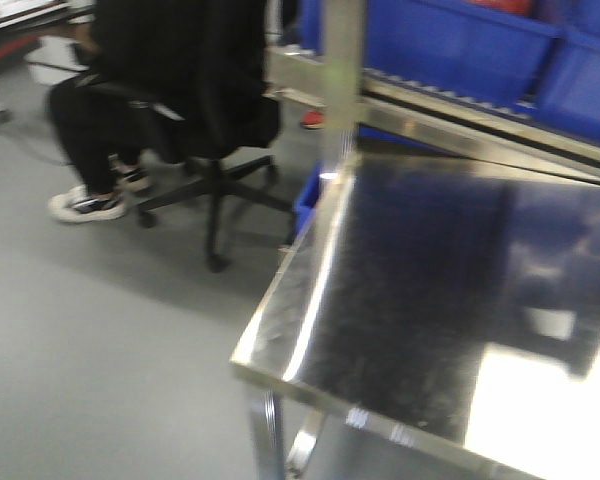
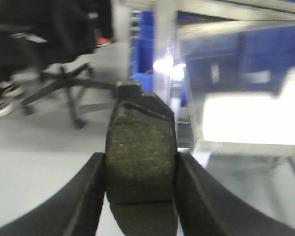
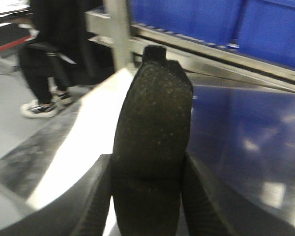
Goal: Move and align brake pads A on conveyor
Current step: 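Back the base away from the steel table and turn toward the aisle, then drive the base along the yellow floor line past the striped cones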
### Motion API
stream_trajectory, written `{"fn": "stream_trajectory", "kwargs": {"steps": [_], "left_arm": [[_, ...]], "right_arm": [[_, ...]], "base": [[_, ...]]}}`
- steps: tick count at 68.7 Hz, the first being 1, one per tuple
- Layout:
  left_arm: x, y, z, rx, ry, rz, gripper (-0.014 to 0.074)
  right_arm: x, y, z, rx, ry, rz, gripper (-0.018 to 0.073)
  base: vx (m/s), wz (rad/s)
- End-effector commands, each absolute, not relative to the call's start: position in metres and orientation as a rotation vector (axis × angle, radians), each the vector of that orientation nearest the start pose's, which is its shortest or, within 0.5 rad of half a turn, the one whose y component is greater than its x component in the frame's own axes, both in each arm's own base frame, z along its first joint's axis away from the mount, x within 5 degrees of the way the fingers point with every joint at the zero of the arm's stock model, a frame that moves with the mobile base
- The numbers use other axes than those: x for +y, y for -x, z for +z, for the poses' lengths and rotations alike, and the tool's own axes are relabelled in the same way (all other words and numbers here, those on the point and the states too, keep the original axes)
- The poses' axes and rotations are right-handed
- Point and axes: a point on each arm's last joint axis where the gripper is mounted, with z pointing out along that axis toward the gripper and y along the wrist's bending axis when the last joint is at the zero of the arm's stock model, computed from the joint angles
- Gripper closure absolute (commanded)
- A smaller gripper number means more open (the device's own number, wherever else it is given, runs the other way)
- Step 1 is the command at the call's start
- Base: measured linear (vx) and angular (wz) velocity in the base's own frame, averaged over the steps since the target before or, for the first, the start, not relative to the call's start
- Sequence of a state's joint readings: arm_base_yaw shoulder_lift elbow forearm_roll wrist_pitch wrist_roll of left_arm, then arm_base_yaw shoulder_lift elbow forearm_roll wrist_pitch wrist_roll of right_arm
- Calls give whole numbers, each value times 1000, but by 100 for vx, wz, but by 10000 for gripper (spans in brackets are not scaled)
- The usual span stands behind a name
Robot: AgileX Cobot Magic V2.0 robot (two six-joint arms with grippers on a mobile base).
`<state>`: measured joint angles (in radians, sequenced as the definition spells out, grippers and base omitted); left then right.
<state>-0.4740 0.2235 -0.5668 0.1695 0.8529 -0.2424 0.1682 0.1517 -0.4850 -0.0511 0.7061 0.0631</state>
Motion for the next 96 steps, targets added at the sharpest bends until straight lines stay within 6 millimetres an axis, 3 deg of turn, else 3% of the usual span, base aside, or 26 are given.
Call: {"fn": "stream_trajectory", "kwargs": {"steps": [1, 96], "left_arm": [[-7, -38, 328, 1865, -261, -299, 602], [-7, -38, 326, 1884, -260, -294, 602]], "right_arm": [[3, -35, 317, 1740, 109, 98, 565], [3, -35, 317, 1740, 110, 99, 565]], "base": [[-22, 86], [-17, 79]]}}
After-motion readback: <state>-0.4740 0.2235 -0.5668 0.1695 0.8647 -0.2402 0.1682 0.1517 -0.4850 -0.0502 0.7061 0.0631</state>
